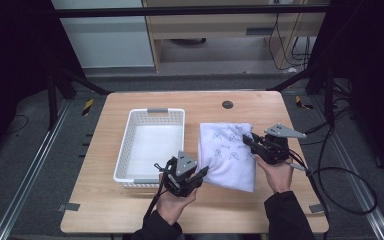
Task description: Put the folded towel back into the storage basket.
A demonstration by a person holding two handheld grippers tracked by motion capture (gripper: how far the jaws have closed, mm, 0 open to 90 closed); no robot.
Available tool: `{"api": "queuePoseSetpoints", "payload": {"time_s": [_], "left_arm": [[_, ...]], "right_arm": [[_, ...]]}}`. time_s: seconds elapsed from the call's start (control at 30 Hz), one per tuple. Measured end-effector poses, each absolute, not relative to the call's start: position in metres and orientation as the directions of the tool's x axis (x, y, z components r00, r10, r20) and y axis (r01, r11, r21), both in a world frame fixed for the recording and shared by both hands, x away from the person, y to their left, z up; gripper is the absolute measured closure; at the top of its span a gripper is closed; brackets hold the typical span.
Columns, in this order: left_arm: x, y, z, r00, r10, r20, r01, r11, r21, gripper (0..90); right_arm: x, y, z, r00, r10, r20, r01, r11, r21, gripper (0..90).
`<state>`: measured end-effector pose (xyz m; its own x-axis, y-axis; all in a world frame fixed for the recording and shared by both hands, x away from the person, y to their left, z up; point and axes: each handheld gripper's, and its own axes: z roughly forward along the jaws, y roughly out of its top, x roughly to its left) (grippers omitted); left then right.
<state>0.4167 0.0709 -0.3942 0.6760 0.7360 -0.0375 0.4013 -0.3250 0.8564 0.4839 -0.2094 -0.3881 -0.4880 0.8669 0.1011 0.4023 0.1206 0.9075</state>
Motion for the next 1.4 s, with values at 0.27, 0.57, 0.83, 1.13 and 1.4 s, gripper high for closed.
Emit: {"api": "queuePoseSetpoints", "payload": {"time_s": [0.27, 0.57, 0.83, 1.13, 1.4], "left_arm": [[0.418, 0.086, -0.382, 0.672, 0.739, -0.047, 0.398, -0.308, 0.864, 72.4], [0.418, 0.102, -0.371, 0.654, 0.756, -0.021, 0.381, -0.306, 0.873, 72.4], [0.418, 0.114, -0.366, 0.642, 0.767, -0.022, 0.383, -0.295, 0.876, 72.4], [0.42, 0.131, -0.362, 0.625, 0.78, -0.035, 0.382, -0.266, 0.885, 72.4], [0.419, 0.144, -0.36, 0.61, 0.792, -0.033, 0.379, -0.255, 0.89, 72.4]], "right_arm": [[0.486, -0.199, -0.375, -0.495, 0.861, 0.112, 0.396, 0.109, 0.912, 73.5], [0.488, -0.183, -0.364, -0.509, 0.854, 0.106, 0.38, 0.112, 0.918, 73.6], [0.492, -0.169, -0.357, -0.52, 0.848, 0.104, 0.367, 0.111, 0.924, 73.6], [0.499, -0.152, -0.351, -0.533, 0.84, 0.104, 0.36, 0.114, 0.926, 73.7], [0.503, -0.138, -0.347, -0.544, 0.834, 0.098, 0.346, 0.116, 0.931, 73.6]]}}
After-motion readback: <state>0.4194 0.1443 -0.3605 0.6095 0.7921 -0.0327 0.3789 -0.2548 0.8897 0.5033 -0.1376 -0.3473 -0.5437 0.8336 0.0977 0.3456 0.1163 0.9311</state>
